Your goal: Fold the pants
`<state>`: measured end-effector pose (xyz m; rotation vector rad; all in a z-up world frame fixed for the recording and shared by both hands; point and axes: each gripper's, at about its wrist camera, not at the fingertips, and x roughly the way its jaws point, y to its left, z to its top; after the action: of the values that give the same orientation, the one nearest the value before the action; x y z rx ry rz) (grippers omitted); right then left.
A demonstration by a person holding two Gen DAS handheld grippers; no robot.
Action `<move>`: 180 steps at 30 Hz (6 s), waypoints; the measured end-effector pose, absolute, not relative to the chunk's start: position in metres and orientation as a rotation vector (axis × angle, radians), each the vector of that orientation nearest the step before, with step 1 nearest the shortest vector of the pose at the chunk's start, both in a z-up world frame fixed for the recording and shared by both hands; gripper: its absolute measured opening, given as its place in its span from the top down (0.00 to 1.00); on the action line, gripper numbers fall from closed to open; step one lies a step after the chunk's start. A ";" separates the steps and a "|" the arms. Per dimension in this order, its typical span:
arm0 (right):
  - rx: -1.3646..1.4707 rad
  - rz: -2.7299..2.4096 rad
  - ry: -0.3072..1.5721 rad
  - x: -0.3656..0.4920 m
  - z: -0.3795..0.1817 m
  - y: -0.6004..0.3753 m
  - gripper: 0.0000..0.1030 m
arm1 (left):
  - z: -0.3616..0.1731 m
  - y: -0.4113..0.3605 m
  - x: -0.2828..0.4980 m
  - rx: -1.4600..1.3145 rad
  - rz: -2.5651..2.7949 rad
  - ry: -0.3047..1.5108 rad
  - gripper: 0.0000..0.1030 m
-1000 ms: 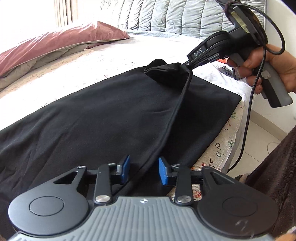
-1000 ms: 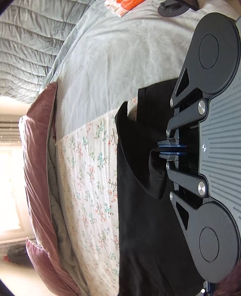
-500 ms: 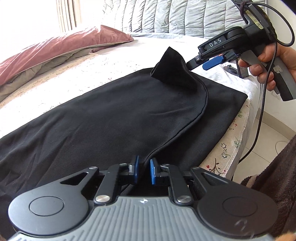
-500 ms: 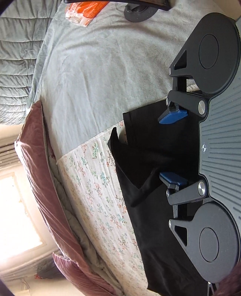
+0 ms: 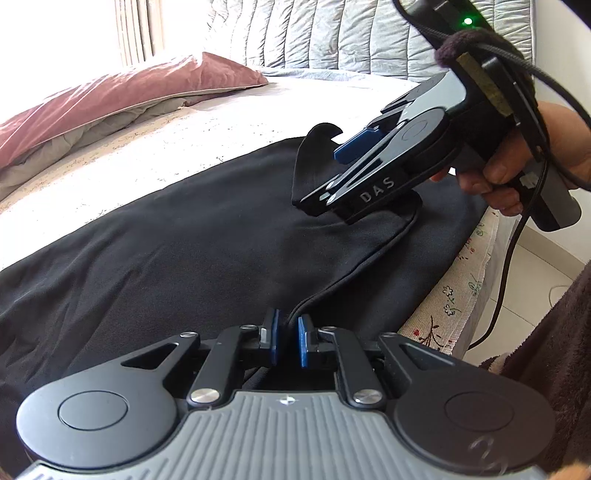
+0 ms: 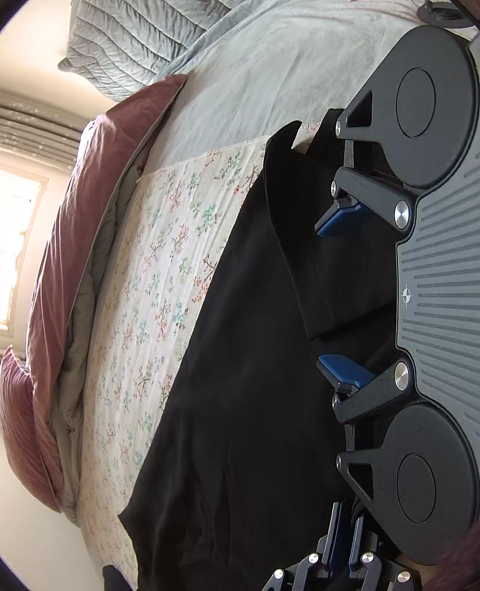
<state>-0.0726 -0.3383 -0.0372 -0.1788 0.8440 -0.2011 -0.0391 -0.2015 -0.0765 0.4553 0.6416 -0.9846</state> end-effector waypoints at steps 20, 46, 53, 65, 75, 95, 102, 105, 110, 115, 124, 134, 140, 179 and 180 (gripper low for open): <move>0.100 -0.700 0.846 -0.156 0.000 -0.418 0.98 | -0.058 -0.186 -0.051 0.490 -1.015 0.624 0.89; 0.013 -0.529 0.919 -0.123 0.027 -0.353 0.30 | -0.031 -0.096 -0.035 0.347 -0.848 0.671 0.10; -0.008 -0.270 0.845 -0.079 0.014 -0.292 0.22 | -0.027 -0.013 0.007 0.215 -0.550 0.745 0.04; -0.097 0.099 0.840 -0.034 -0.009 -0.189 0.20 | -0.035 0.102 0.034 0.137 -0.192 0.757 0.03; -0.191 0.570 0.759 -0.049 -0.021 -0.096 0.44 | -0.049 0.214 0.046 -0.213 0.282 0.654 0.22; -0.102 0.625 0.791 0.007 0.001 -0.086 0.55 | 0.001 0.212 0.074 0.021 0.397 0.542 0.31; -0.059 0.467 0.776 0.106 0.014 -0.089 0.54 | -0.002 0.186 0.148 0.056 0.049 0.599 0.31; -0.038 0.430 0.780 0.138 0.009 -0.088 0.54 | -0.014 0.182 0.171 0.096 -0.010 0.570 0.33; 0.053 0.334 0.825 0.213 -0.018 -0.093 0.54 | -0.040 0.183 0.200 0.111 -0.038 0.552 0.33; 0.197 0.320 0.856 0.253 -0.050 -0.093 0.56 | -0.057 0.208 0.217 -0.012 -0.001 0.603 0.36; 0.132 0.271 0.762 0.258 -0.073 -0.074 1.00 | -0.058 0.213 0.223 -0.049 0.109 0.594 0.62; -0.057 0.223 0.686 0.200 -0.030 -0.073 0.59 | -0.019 0.173 0.183 0.108 0.004 0.476 0.33; -0.149 0.267 0.733 0.152 -0.035 -0.076 0.59 | -0.025 0.139 0.163 0.142 -0.285 0.489 0.31; 0.030 0.021 0.881 -0.012 -0.054 -0.301 0.49 | -0.065 0.010 0.096 0.304 -0.610 0.676 0.18; 0.029 0.002 0.886 -0.019 -0.053 -0.308 0.49 | -0.064 0.009 0.096 0.307 -0.605 0.680 0.18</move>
<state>-0.0188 -0.3082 -0.0534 0.0285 0.8857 0.0016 0.0961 0.0095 -0.0643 0.3070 0.6797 -0.6049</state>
